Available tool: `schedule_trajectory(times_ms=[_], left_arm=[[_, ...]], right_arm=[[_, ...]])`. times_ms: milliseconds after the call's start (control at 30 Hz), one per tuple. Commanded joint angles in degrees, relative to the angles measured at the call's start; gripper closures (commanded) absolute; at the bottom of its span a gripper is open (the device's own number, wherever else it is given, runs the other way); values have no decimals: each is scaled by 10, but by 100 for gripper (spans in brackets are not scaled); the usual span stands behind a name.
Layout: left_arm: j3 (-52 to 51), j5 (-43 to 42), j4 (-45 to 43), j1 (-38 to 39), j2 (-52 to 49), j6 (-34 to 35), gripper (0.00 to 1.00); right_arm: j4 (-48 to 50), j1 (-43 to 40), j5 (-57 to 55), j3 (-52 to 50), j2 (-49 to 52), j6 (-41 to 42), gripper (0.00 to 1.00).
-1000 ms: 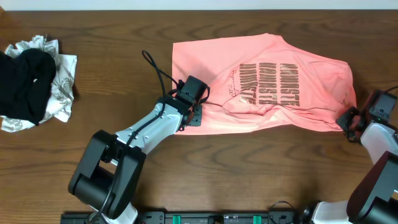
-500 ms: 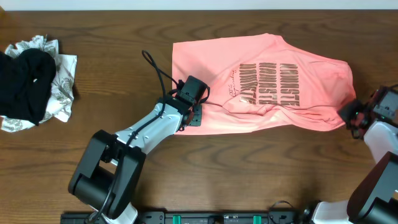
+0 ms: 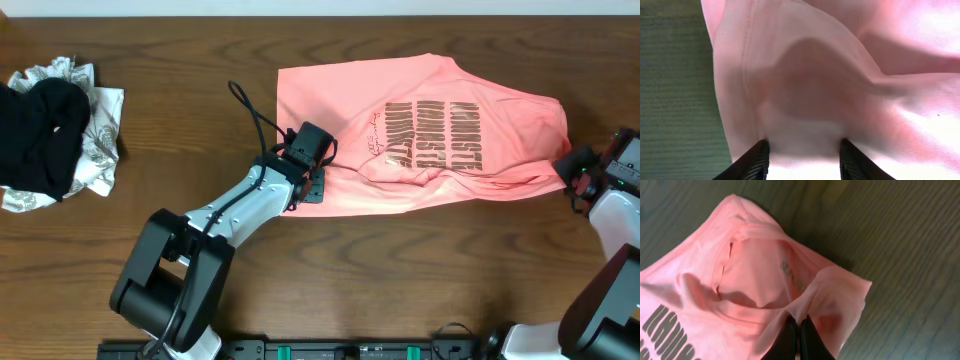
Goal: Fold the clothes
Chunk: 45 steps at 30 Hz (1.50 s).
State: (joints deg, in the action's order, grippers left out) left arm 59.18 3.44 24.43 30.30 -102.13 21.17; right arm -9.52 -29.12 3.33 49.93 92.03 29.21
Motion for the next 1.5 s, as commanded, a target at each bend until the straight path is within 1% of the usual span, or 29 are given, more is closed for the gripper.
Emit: schedule_trajectory(times_ms=[0, 167, 200, 300, 333, 367, 400, 467, 533, 567, 633, 733, 867, 967, 1100, 1167, 1233, 1300, 1333, 1367, 1400, 1433, 1467], left_arm=[[3, 11, -1, -2, 0, 3, 53], [3, 11, -7, -2, 0, 3, 53], [3, 11, -7, -2, 0, 3, 54], [3, 11, -7, -2, 0, 3, 54], [3, 12, -7, -2, 0, 3, 54], [3, 13, -7, -2, 0, 2, 53], [3, 19, -8, -2, 0, 0, 54], [3, 37, -10, -2, 0, -5, 54], [9, 49, -10, -2, 2, -18, 53], [15, 50, -9, -2, 6, -30, 47], [25, 52, -8, -3, 17, -38, 44], [42, 52, -7, -6, 42, -37, 43], [49, 51, 2, -8, 87, -10, 43], [49, 45, 34, -8, 118, 26, 42], [49, 41, 93, -8, 139, 58, 42], [49, 4, 120, -8, 138, 59, 42], [47, -39, 138, -8, 134, 60, 42], [45, -72, 144, -7, 129, 59, 42], [43, -84, 143, -8, 127, 59, 42], [43, -91, 143, -8, 125, 60, 43], [42, -94, 141, -7, 123, 60, 53], [42, -95, 138, -7, 121, 61, 64], [41, -95, 136, -7, 119, 65, 75]], right_arm=[[13, -5, -19, 9, 17, 10, 99], [42, -2, -17, 9, 55, 10, 98], [53, -1, -13, 9, 67, 9, 93], [79, -1, 16, 9, 92, 2, 73], [86, -1, 28, 9, 97, -3, 60], [93, -1, 39, 9, 100, -11, 45], [100, -1, 49, 9, 101, -21, 34], [113, -1, 63, 10, 99, -45, 21], [127, -2, 82, 11, 94, -78, 11], [129, -2, 92, 13, 90, -95, 6], [128, -2, 120, 19, 80, -131, 1], [116, -2, 161, 27, 57, -165, 1], [79, -1, 166, 34, 16, -186, 0], [48, -1, 157, 36, -17, -203, 1], [7, -1, 131, 36, -46, -204, 1], [-18, -1, 131, 36, -48, -208, 1], [-51, 0, 123, 36, -47, -207, 4], [-86, 0, 114, 36, -48, -207, 13], [-104, 0, 113, 36, -48, -207, 24], [-116, 0, 108, 36, -47, -207, 41], [-128, 1, 101, 36, -47, -207, 64], [-138, 1, 97, 36, -47, -208, 82], [-147, 1, 90, 36, -47, -207, 98]])
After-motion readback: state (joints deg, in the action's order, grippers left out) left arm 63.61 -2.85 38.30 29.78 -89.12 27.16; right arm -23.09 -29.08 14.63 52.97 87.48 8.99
